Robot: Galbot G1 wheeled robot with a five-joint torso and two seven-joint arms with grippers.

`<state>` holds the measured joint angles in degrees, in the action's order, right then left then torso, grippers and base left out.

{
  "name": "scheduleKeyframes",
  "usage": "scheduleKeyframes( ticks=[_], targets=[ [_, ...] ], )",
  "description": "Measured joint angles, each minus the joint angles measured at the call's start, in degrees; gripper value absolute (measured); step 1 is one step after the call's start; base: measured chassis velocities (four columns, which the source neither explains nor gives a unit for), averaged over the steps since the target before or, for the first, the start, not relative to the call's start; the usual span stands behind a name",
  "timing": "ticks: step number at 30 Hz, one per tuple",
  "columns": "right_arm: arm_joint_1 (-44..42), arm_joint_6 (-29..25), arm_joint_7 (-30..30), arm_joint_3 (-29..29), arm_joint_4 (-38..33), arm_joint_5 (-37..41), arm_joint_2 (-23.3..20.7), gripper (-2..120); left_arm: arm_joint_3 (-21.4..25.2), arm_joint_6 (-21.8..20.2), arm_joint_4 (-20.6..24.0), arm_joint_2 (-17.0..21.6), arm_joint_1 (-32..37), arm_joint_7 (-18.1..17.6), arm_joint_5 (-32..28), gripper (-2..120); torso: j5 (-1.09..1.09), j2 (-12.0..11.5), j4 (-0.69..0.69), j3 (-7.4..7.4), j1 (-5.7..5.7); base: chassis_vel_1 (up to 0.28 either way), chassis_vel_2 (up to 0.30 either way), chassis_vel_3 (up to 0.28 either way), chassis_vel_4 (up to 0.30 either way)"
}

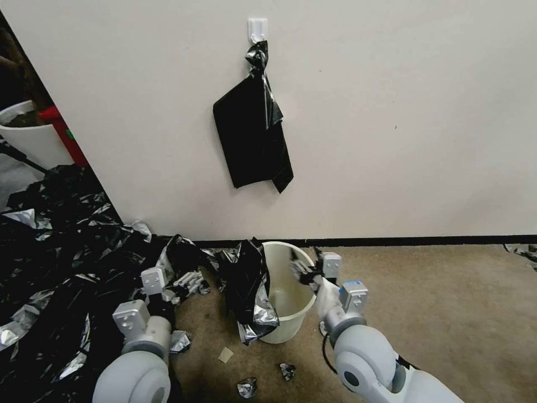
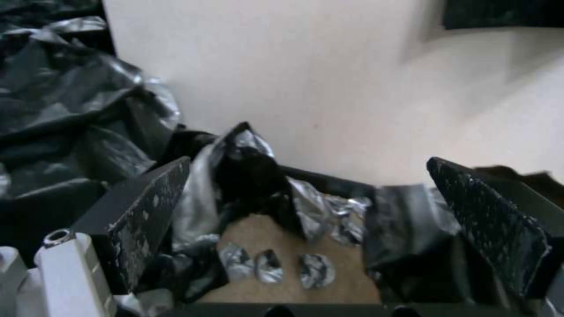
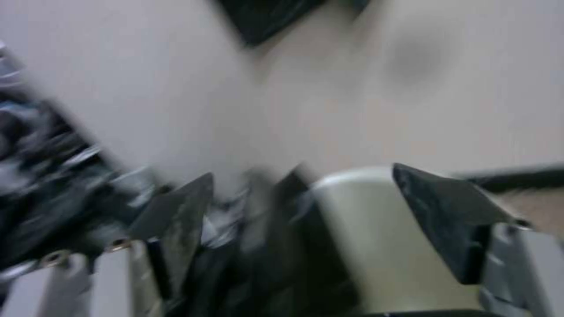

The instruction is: Place a trash bag onto the trash bin.

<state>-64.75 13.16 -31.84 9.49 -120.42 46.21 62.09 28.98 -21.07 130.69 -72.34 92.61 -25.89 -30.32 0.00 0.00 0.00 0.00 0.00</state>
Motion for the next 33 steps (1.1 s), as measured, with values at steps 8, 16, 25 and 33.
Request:
scheduleKeyframes(
  ticks=[8, 16, 25, 33],
  targets=[
    [5.2, 10.2, 0.2, 2.3, 7.8, 4.8, 6.4, 100, 3.3, 0.1, -2.4, 0.4, -1.3, 0.0, -2.3, 100, -0.01, 0.0, 0.01, 0.00, 0.00, 0.000, 0.000, 0.000, 0.000],
    [7.2, 14.4, -2.3, 2.6, 10.9, 5.9, 9.2, 84, 2.2, 0.1, -3.0, 0.5, -1.3, 0.6, -2.5, 100, 0.00, 0.0, 0.00, 0.00, 0.00, 0.000, 0.000, 0.000, 0.000],
    [6.1, 15.1, -1.9, 2.0, 10.9, 5.8, 8.7, 52, 0.1, -0.4, -4.8, 1.6, -2.7, 7.2, -6.4, 100, 0.00, 0.0, -0.01, 0.00, 0.00, 0.000, 0.000, 0.000, 0.000],
    [5.9, 15.5, 0.1, 1.4, 11.8, 1.7, 8.5, 22, -1.2, -5.8, -7.7, 1.5, -5.9, 10.7, -14.2, 100, 0.01, 0.0, 0.00, 0.00, 0.00, 0.000, 0.000, 0.000, 0.000]
  ],
)
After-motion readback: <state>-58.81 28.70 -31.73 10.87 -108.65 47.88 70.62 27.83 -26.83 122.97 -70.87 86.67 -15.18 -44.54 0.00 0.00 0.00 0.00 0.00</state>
